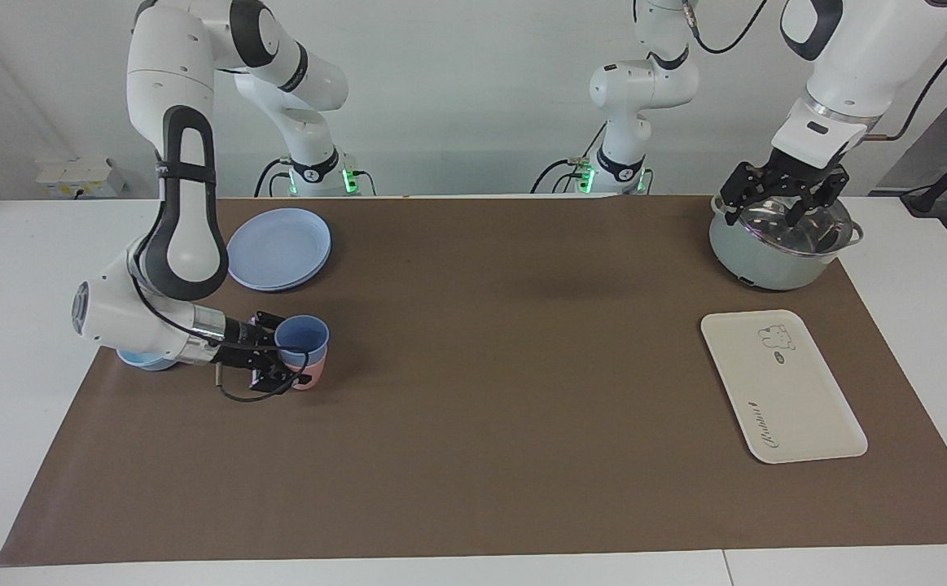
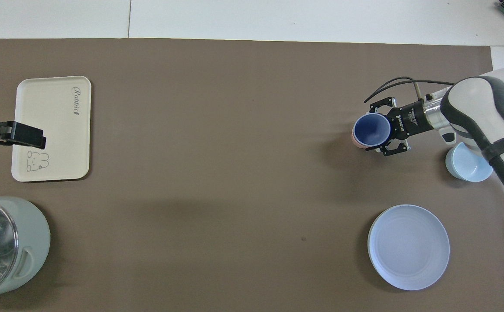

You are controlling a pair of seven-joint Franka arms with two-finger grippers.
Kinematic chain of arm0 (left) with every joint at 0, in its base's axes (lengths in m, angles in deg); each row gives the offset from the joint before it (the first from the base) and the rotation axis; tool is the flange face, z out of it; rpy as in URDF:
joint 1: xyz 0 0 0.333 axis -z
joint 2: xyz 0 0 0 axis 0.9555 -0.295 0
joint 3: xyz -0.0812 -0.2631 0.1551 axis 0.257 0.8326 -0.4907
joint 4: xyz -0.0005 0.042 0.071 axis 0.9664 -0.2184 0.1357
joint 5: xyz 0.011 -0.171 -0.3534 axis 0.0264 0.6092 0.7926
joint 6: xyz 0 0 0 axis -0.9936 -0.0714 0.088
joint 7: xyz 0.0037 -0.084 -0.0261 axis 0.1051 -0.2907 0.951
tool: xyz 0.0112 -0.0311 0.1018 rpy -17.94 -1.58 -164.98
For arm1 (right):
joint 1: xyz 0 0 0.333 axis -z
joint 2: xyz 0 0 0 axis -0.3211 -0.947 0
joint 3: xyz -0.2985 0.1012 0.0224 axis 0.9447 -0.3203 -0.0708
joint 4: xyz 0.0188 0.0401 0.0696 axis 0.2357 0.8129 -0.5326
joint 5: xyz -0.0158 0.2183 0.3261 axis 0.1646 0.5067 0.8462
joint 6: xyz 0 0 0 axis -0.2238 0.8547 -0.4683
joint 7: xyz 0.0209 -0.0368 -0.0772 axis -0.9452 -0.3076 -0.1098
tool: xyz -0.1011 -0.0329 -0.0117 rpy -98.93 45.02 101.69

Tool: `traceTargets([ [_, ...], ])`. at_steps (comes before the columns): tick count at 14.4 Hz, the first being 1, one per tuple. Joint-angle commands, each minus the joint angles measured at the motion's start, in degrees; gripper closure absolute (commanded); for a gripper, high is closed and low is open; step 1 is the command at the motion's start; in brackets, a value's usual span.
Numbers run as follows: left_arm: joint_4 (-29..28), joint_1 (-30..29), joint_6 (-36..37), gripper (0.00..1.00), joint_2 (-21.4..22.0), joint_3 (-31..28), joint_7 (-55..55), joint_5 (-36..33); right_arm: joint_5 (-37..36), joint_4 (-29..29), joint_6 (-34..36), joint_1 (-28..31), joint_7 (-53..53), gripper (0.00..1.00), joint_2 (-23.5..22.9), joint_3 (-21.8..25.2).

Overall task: Place cup on tray
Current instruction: 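Carry the cup with the right gripper toward the left gripper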

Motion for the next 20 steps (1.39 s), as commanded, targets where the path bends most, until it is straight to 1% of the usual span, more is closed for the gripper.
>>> traceTargets([
  [1, -0.86, -0.64, 0.51, 0.0, 1.2, 0.15, 0.73, 0.52, 1.88, 4.03, -2.25, -4.99, 3.14, 1.0, 4.88, -0.09],
  [2, -0.86, -0.64, 0.51, 0.0, 1.2, 0.15, 0.73, 0.52, 1.88, 3.77, -2.6, -6.75, 5.07, 1.0, 5.41, -0.09],
  [5, -0.86, -0.64, 0.51, 0.0, 1.11, 0.15, 0.73, 0.52, 1.88, 3.51, -7.07, -12.11, 11.4, 1.0, 7.34, -0.09],
  [9, -0.86, -0.64, 0.51, 0.0, 1.2, 0.15, 0.73, 0.52, 1.88, 2.72, -11.21, -17.21, 19.49, 1.0, 9.1, -0.18],
  [12, -0.86, -0.64, 0.6, 0.0, 1.2, 0.15, 0.73, 0.52, 1.71, 0.7, -12.01, -20.2, 24.85, 1.0, 9.2, -0.09],
  [14, -0.95, -0.64, 0.68, 0.0, 1.2, 0.15, 0.73, 0.43, 1.62, -0.18, -12.18, -20.82, 26.27, 1.0, 9.28, -0.26],
  [16, -0.86, -0.64, -0.62, 0.0, 1.11, 0.32, -1.19, 0.95, 1.09, -0.88, -12.62, -22.93, 28.64, 1.0, 9.11, -0.18],
  [17, -1.82, 0.4, -1.59, 0.0, 1.29, 0.58, -4.25, 1.22, 0.92, -0.97, -13.93, -23.72, 29.43, 1.0, 9.11, -0.18],
  [18, -4.79, 1.72, -5.34, 0.0, 2.51, 1.02, -8.45, 1.92, 1.0, -0.98, -15.42, -24.42, 30.05, 1.0, 9.02, -0.18],
  [20, -12.78, 7.86, -15.35, 0.0, 5.58, 1.11, -19.87, 4.64, 0.91, -0.98, -18.15, -26.0, 32.33, 1.0, 8.93, -0.18],
])
